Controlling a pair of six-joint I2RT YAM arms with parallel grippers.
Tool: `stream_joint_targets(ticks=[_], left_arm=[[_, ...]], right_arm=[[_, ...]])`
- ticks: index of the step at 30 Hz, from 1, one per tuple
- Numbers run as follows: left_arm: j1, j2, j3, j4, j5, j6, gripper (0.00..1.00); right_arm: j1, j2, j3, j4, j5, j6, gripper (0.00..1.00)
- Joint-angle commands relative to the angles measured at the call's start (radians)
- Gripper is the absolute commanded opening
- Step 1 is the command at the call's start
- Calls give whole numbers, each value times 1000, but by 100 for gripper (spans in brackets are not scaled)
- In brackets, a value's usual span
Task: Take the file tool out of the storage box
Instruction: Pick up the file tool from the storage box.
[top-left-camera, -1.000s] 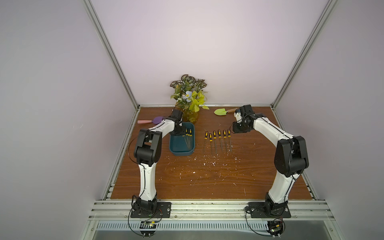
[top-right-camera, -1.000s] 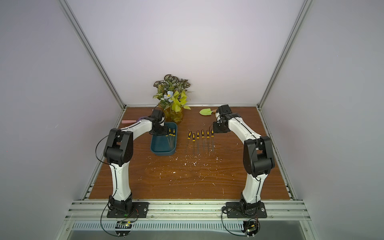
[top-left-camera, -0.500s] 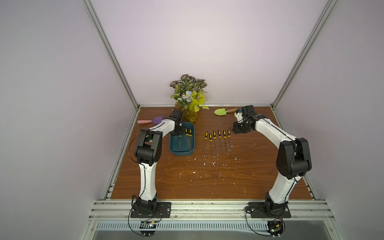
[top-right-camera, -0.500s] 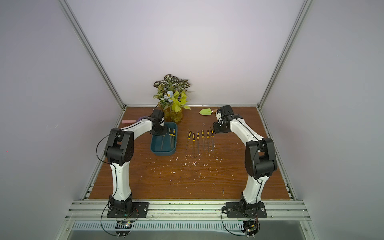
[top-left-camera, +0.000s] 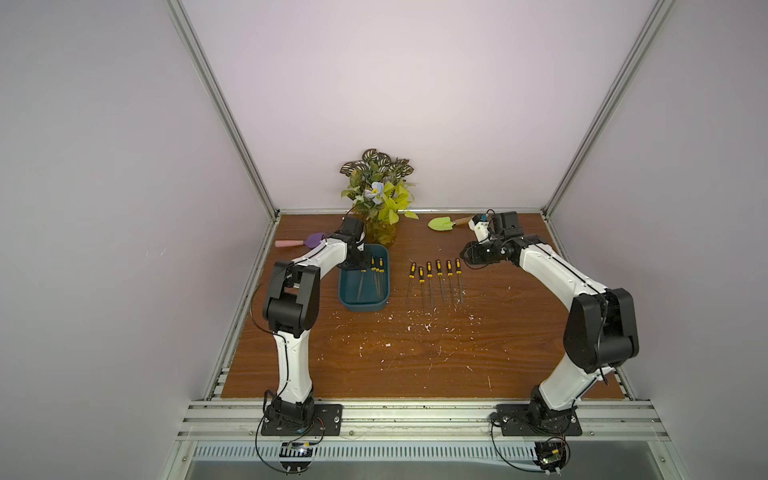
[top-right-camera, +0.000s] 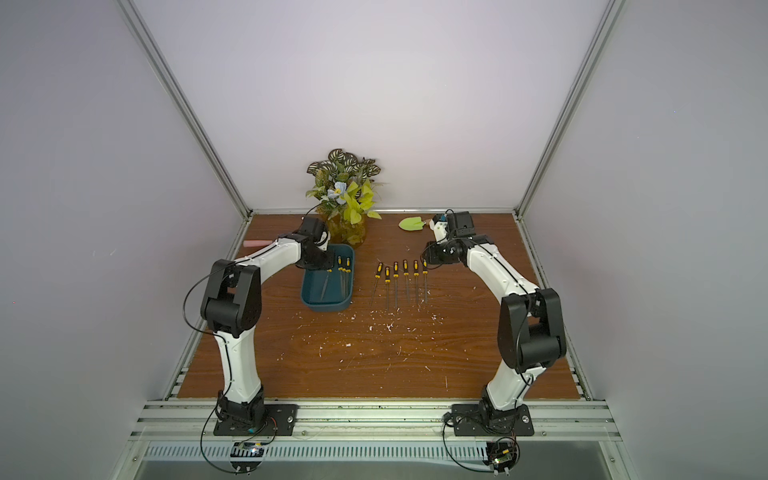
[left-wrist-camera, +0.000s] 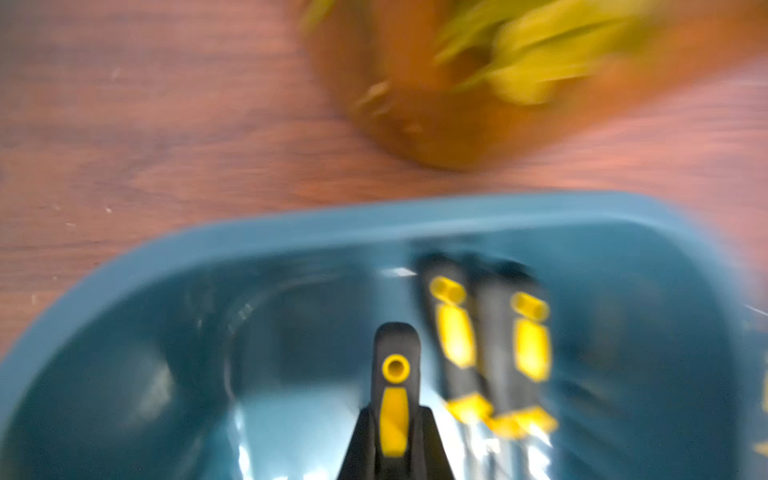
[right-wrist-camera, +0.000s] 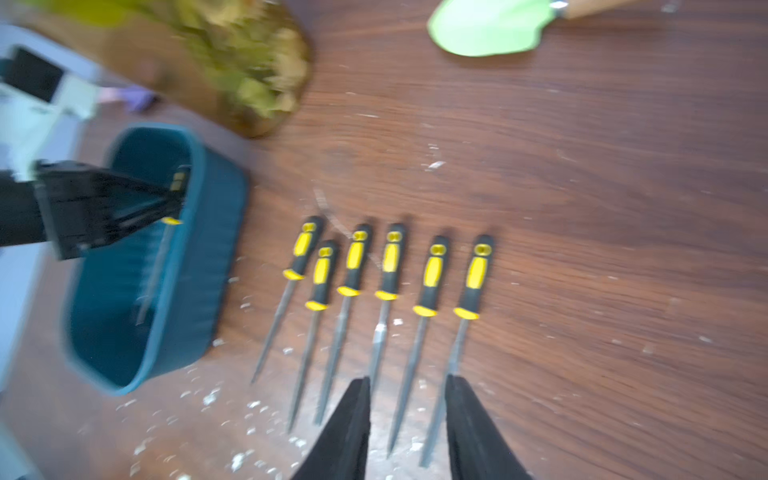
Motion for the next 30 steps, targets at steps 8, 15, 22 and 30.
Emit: stream_joint_targets(ticks=[8, 15, 22, 30], left_arm=[[25, -162, -54, 242, 692, -82, 0], [34, -201, -151, 594, 931, -323, 0], [35, -222, -194, 693, 971, -398, 0], [34, -226, -260, 896, 1001, -541, 0]], right_arm=[[14, -25, -437, 1478, -715, 782, 47], [112, 181, -445, 1998, -694, 1127, 43], [196, 161, -381, 1606, -608, 823, 46], [232, 271, -287, 1726, -604, 935, 48]])
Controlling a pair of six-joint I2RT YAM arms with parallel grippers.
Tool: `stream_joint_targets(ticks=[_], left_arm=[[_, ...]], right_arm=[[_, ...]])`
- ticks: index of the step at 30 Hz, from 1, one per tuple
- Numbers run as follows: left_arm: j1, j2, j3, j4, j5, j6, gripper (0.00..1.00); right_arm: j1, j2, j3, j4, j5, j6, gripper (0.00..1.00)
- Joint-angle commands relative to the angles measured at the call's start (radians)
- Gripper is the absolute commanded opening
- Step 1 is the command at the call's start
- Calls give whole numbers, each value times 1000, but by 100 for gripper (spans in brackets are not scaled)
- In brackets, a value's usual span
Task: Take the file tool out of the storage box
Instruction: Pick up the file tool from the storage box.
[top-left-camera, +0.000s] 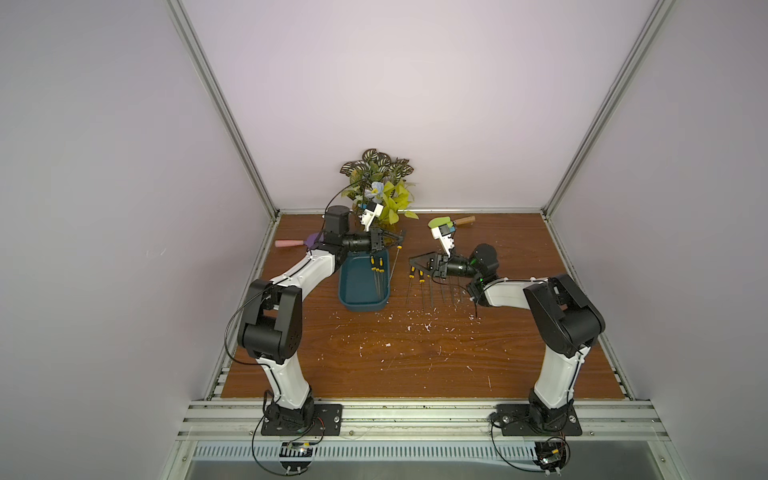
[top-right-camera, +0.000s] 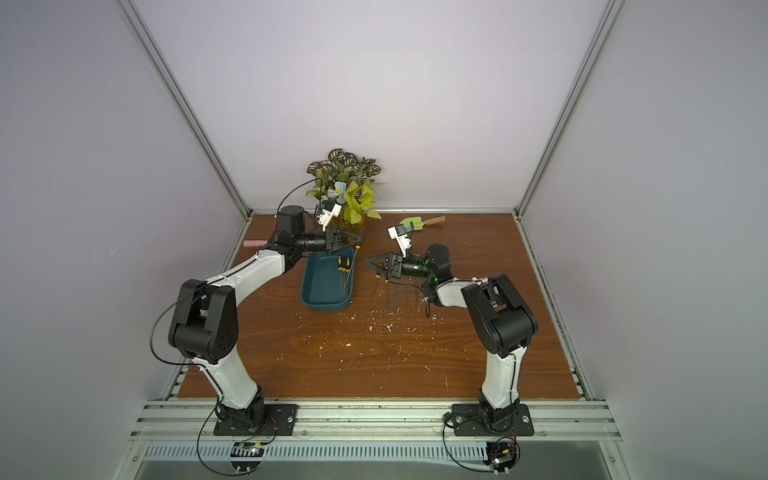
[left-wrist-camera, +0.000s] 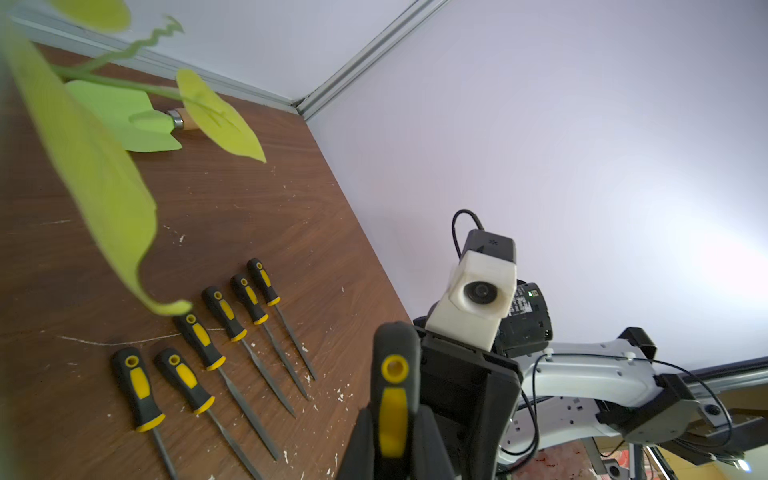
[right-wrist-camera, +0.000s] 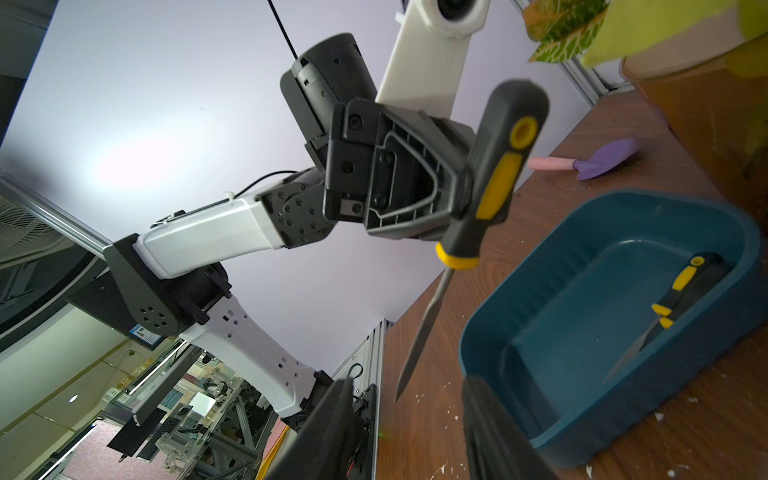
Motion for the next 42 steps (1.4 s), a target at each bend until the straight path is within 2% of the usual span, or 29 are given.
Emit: stream_joint_targets(ticks=[1, 6, 10, 18, 23, 26, 29, 30, 31, 32, 34, 35, 36, 39, 42], left_arm=[[11, -23, -14, 117, 38, -64, 0], [12, -32, -13, 68, 33, -30, 0], [11, -38, -6, 12, 24, 8, 0], [11, -43, -14, 13, 22, 9, 0], [11, -53, -20, 11, 25, 12, 0], [11, -55, -26, 18, 25, 10, 0], [11, -57, -32, 32, 26, 5, 0], [11, -57, -35, 38, 26, 3, 1], [11, -61, -35, 40, 24, 4, 10], [12, -64, -35, 40, 23, 11, 31], [19, -73, -32, 11, 6, 44, 62], [24, -80, -28, -28, -16, 73, 95], [31, -85, -20, -80, -53, 115, 100], [41, -92, 42, -325, -225, 283, 100], [40, -93, 103, -509, -444, 398, 100]], right_arm=[[18, 41, 62, 86, 15, 40, 48], [43, 75, 130, 18, 24, 6, 48], [49, 99, 163, 49, 22, 36, 48], [66, 123, 221, -5, 31, 19, 44], [66, 145, 231, 25, 44, 53, 33], [66, 145, 231, 31, 55, 63, 19], [66, 145, 232, 32, 60, 71, 0], [66, 141, 228, 32, 63, 74, 0], [66, 137, 222, 30, 64, 73, 0], [65, 124, 212, 18, 68, 65, 0], [58, 95, 185, -31, 75, 28, 0], [52, 74, 173, -91, 77, -7, 0], [45, 49, 162, -182, 82, -62, 0], [18, -32, 156, -541, 120, -276, 0], [-14, -103, 258, -1129, 265, -603, 0]])
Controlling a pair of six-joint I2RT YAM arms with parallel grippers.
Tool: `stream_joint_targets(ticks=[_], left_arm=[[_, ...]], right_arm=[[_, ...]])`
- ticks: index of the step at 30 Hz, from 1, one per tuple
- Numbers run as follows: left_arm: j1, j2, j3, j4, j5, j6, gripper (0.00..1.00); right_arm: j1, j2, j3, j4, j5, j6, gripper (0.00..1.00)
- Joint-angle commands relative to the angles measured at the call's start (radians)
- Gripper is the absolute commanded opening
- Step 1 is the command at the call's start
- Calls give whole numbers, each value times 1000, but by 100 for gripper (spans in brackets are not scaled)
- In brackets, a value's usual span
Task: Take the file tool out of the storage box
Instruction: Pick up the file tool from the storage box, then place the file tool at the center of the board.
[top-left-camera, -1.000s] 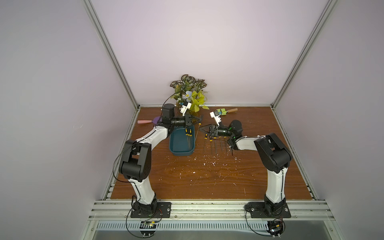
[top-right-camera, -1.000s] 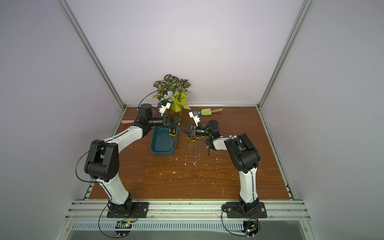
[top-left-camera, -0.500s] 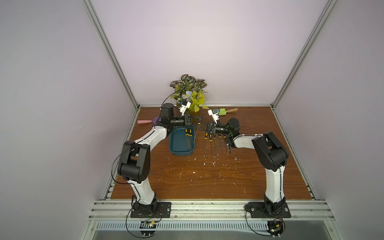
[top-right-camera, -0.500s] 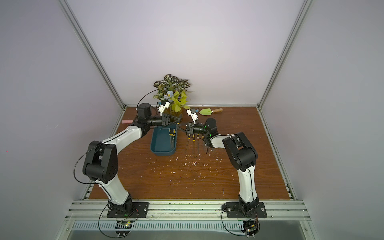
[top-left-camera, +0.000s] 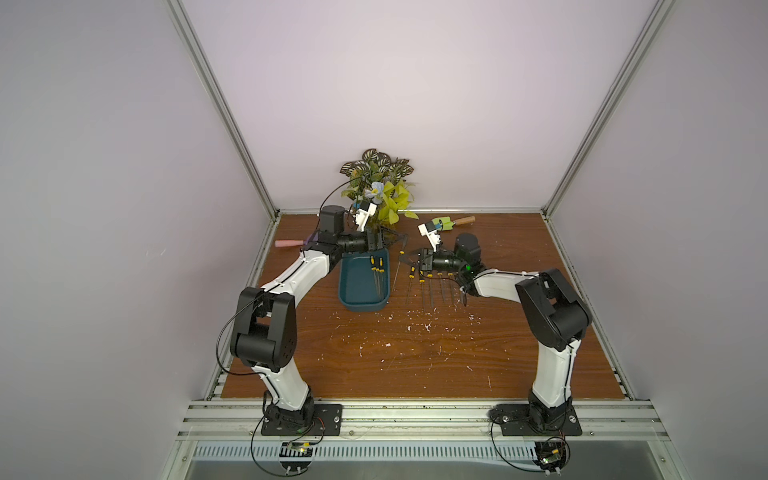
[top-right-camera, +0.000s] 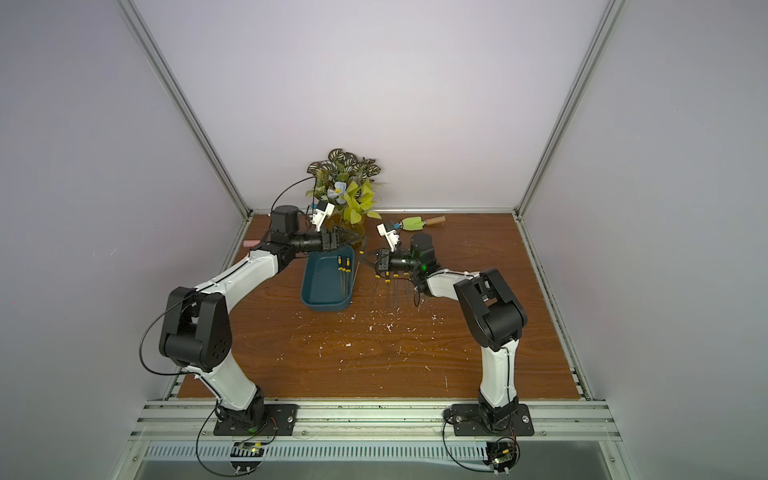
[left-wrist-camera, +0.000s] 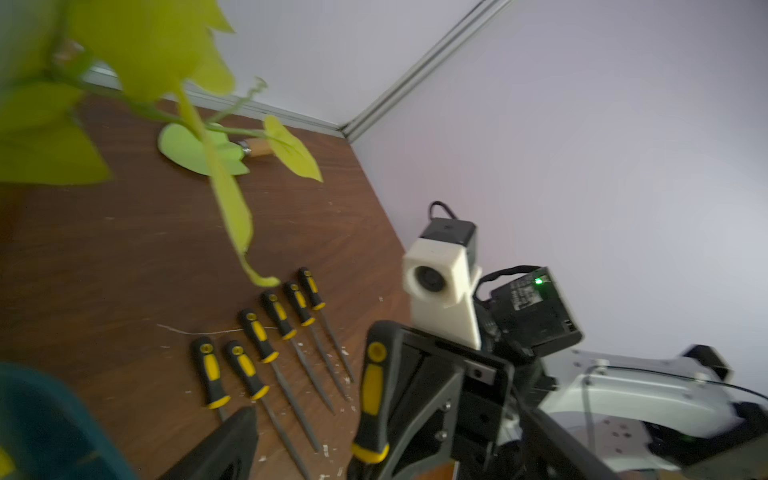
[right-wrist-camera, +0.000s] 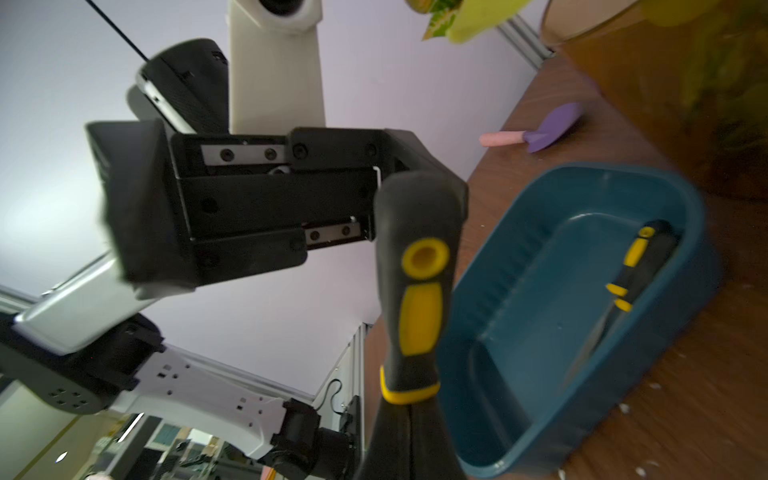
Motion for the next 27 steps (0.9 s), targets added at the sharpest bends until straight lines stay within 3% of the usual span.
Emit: stream_joint_targets(ticks=[1, 5, 8, 10, 20, 27], left_arm=[[14, -28, 72, -269, -294, 197, 100], [13, -22, 102, -380, -468, 267, 100], [15, -18, 97, -413, -541, 295, 100], [14, -16, 91, -423, -560, 305, 100], [14, 13, 66, -455, -611, 318, 100], [15, 30, 60, -465, -613, 319, 100]], right_arm=[[-46, -110, 135, -698, 195, -447, 0], [-142, -137, 232, -1113, 370, -608, 0], [-177, -122, 307, -1352, 560, -699, 0], [-197, -93, 344, -1438, 622, -731, 0], [-222, 50, 441, -1490, 801, -767, 0], [-233, 125, 462, -1450, 799, -750, 0]])
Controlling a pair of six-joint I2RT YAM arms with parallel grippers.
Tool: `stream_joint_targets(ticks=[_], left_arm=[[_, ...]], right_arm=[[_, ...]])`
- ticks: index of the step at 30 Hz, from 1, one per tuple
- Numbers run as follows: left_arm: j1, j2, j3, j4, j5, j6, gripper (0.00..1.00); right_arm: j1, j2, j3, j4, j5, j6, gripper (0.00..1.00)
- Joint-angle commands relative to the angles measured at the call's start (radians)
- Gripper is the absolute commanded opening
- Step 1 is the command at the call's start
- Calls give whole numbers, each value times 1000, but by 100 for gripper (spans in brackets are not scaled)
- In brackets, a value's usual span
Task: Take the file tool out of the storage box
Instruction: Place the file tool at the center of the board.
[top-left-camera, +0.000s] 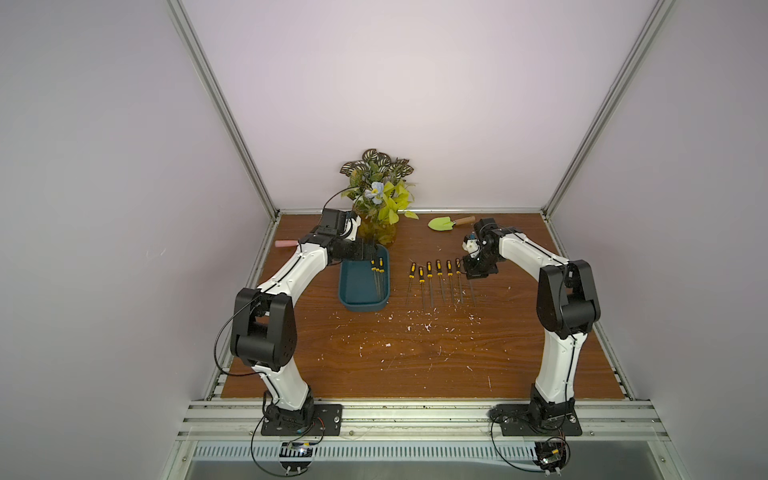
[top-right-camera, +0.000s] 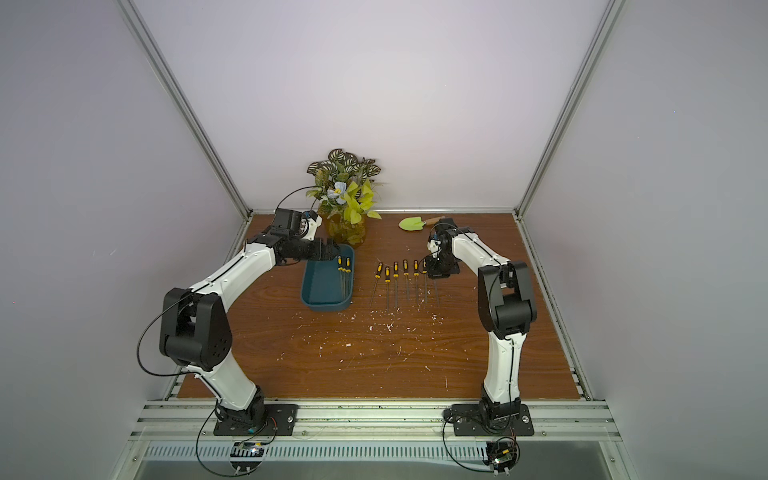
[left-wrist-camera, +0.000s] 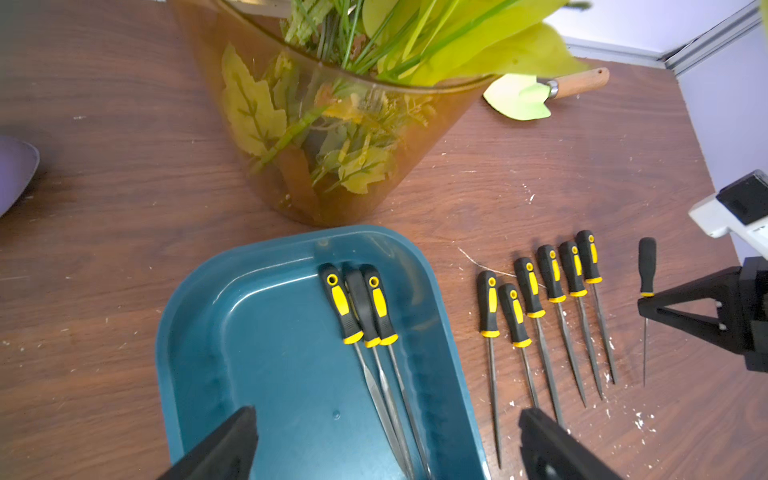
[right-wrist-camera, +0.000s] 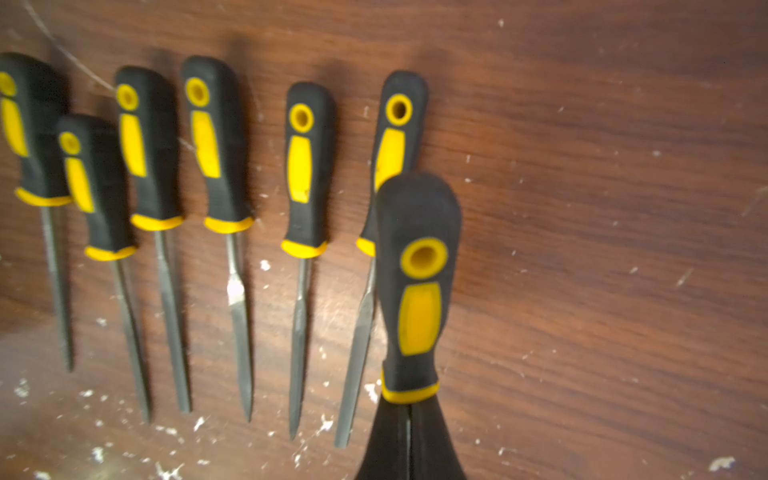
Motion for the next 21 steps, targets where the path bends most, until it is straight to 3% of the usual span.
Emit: stream_joint_targets(ticks=[1, 21], left_arm=[[10, 23, -9, -25, -15, 20, 100], [7, 62, -2, -55, -24, 23, 100]], right_arm=[[-6, 2, 32, 4, 18, -5, 0], [-22, 98, 92, 37, -29, 109, 0]])
